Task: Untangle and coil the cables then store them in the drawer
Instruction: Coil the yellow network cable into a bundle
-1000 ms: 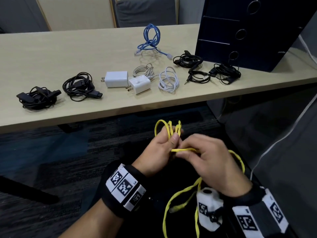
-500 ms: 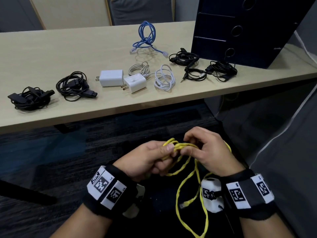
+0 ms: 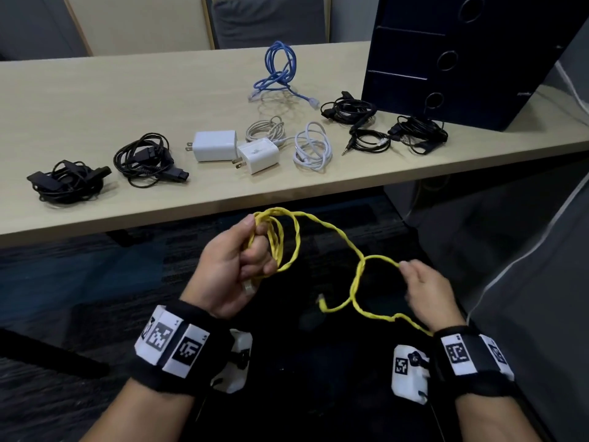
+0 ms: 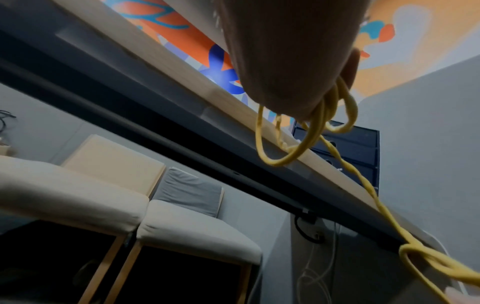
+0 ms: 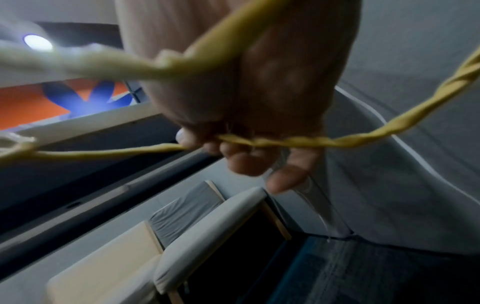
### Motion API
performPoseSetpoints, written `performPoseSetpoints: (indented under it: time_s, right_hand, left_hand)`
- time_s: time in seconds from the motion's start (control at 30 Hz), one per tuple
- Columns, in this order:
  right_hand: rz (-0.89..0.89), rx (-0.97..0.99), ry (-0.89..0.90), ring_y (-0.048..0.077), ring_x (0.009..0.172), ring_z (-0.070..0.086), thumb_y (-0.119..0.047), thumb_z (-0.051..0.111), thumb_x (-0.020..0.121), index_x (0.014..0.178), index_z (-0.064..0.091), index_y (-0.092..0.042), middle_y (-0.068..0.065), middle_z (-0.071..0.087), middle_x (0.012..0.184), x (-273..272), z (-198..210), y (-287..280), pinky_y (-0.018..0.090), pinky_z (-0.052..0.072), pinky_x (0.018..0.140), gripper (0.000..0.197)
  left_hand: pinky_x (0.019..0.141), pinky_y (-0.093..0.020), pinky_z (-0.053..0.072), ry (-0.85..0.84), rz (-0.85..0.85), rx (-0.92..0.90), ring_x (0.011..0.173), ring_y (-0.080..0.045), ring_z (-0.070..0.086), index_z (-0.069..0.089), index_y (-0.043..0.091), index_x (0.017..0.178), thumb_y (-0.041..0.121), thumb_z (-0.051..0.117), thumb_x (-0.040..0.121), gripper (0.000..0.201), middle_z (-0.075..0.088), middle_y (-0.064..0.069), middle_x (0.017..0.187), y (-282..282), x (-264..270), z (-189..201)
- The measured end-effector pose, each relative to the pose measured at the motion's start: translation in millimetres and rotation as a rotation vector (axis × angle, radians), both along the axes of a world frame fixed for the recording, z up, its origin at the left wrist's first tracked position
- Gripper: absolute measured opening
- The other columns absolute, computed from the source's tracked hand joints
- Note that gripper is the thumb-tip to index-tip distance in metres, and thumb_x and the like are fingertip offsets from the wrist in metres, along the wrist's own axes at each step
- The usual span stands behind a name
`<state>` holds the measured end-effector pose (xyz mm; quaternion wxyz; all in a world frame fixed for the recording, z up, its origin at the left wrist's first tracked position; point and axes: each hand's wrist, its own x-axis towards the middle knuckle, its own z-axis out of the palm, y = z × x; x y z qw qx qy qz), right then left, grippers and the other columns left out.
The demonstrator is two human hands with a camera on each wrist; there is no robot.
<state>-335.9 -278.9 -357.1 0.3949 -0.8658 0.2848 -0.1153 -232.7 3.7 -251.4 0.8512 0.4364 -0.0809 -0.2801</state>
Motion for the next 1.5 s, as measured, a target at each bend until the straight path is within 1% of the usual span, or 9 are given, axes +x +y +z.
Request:
performPoseSetpoints:
  time_s: [0.2, 0.33, 0.43, 0.63, 0.83, 0.93, 1.17, 1.33, 1.5]
  right_hand:
    - [0.088, 0.213, -0.216, 0.016, 0.057, 0.051, -0.029, 0.044, 0.103, 0.071, 0.049, -0.017, -0.004, 0.049, 0.057, 2, 11, 20, 0.044, 0.05, 0.063, 0.034]
    - [0.183, 0.199, -0.243, 0.01, 0.054, 0.048, -0.027, 0.044, 0.103, 0.069, 0.048, -0.016, -0.005, 0.047, 0.055, 7, 24, 42, 0.03, 0.045, 0.059, 0.037]
    - [0.176, 0.155, -0.242, 0.01, 0.058, 0.047, -0.027, 0.046, 0.102, 0.071, 0.049, -0.011, -0.009, 0.047, 0.057, 11, 29, 48, 0.039, 0.047, 0.06, 0.035]
    - [0.204, 0.153, -0.265, 0.002, 0.059, 0.045, -0.025, 0.053, 0.096, 0.071, 0.051, -0.008, 0.0, 0.051, 0.068, 15, 40, 67, 0.012, 0.035, 0.057, 0.031]
    - [0.136, -0.041, -0.235, 0.017, 0.081, 0.055, -0.023, 0.065, 0.091, 0.083, 0.061, -0.017, -0.005, 0.053, 0.086, 18, 31, 62, 0.008, 0.037, 0.069, 0.011]
    - [0.192, -0.155, -0.302, 0.016, 0.093, 0.055, -0.027, 0.07, 0.088, 0.1, 0.062, -0.023, -0.012, 0.048, 0.098, 11, 38, 61, 0.025, 0.043, 0.082, 0.015]
    - [0.369, -0.054, -0.512, 0.014, 0.063, 0.05, -0.02, 0.064, 0.086, 0.076, 0.062, -0.013, 0.001, 0.054, 0.067, -1, 86, 72, 0.021, 0.04, 0.059, 0.012]
    - [0.487, 0.309, -0.157, 0.009, 0.057, 0.054, -0.047, 0.066, 0.083, 0.092, 0.063, -0.025, 0.007, 0.065, 0.075, -1, 91, 70, 0.018, 0.041, 0.055, 0.025]
    - [0.623, 0.366, 0.174, 0.011, 0.058, 0.057, -0.022, 0.069, 0.089, 0.088, 0.067, -0.024, 0.0, 0.069, 0.075, 0, 84, 73, 0.021, 0.043, 0.053, 0.002]
  left_hand:
    - [0.045, -0.022, 0.021, -0.171, 0.024, 0.376, 0.041, -0.007, 0.021, 0.038, 0.014, 0.077, 0.02, 0.034, 0.103, 0.027, 0.029, 0.006, 0.048, -19, -10, -40]
    - [0.045, -0.018, 0.031, -0.381, -0.062, 0.6, 0.043, -0.005, 0.034, 0.044, 0.012, 0.068, 0.023, 0.042, 0.102, 0.035, 0.04, 0.007, 0.05, -33, -20, -45]
    - [0.047, -0.018, 0.031, -0.466, -0.172, 0.67, 0.045, -0.001, 0.035, 0.056, 0.005, 0.081, 0.031, 0.047, 0.1, 0.034, 0.041, 0.014, 0.05, -36, -27, -40]
    - [0.057, -0.02, 0.04, -0.381, -0.24, 0.623, 0.057, -0.007, 0.047, 0.062, 0.008, 0.082, 0.026, 0.069, 0.087, 0.02, 0.052, 0.008, 0.06, -45, -36, -36]
    - [0.06, -0.026, 0.044, -0.341, -0.205, 0.69, 0.057, -0.011, 0.052, 0.059, 0.014, 0.076, 0.007, 0.069, 0.084, 0.014, 0.056, 0.002, 0.062, -49, -35, -41]
    - [0.058, -0.028, 0.04, -0.286, -0.094, 0.733, 0.054, -0.01, 0.046, 0.056, 0.012, 0.077, 0.006, 0.061, 0.088, 0.014, 0.049, 0.003, 0.058, -50, -30, -46]
    - [0.057, -0.027, 0.044, -0.202, 0.08, 0.744, 0.057, -0.015, 0.054, 0.055, 0.014, 0.072, 0.009, 0.061, 0.088, 0.018, 0.056, -0.001, 0.061, -50, -14, -48]
    - [0.058, -0.03, 0.043, -0.206, 0.205, 0.753, 0.058, -0.018, 0.053, 0.054, 0.014, 0.068, 0.01, 0.062, 0.087, 0.021, 0.055, -0.002, 0.061, -51, -3, -46]
    - [0.063, -0.038, 0.046, -0.24, 0.262, 0.734, 0.062, -0.021, 0.053, 0.057, 0.01, 0.076, 0.013, 0.064, 0.086, 0.012, 0.055, -0.006, 0.065, -53, 0, -44]
